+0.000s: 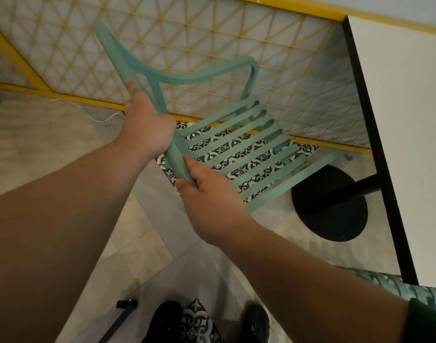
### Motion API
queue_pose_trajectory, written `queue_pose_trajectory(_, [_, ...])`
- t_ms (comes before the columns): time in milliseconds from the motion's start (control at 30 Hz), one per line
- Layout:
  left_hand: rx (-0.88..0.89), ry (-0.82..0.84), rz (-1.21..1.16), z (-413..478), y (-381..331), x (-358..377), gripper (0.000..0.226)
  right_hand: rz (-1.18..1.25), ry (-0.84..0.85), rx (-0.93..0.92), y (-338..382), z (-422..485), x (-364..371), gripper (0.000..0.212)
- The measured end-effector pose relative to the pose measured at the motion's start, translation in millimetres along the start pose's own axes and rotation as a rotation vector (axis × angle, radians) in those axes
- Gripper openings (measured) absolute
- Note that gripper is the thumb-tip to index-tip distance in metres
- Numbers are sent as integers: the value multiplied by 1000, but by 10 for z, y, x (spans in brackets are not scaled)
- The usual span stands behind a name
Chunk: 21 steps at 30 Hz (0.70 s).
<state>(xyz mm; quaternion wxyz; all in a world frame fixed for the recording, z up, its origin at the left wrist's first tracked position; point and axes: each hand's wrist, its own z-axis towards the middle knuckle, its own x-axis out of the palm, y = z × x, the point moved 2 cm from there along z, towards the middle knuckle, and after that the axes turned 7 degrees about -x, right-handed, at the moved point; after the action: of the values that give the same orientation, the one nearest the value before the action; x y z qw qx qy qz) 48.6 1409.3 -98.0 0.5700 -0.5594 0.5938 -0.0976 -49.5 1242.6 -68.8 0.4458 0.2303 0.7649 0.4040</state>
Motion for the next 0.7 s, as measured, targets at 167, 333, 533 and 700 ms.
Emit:
queue_pose_trajectory(167, [16,12,54,122,-75,-75,96,40,-39,6,85,121,104,54])
queue_pose_trajectory(333, [76,48,117,244,-159,-131,86,57,-72,0,179,229,174,53])
queue_pose_trajectory(533, [98,85,200,391,-222,-247,84,95,-96,4,309,381,276,49])
queue_pose_trajectory(700, [91,84,233,452,-264,-286,82,125,-92,-2,343,452,306,42])
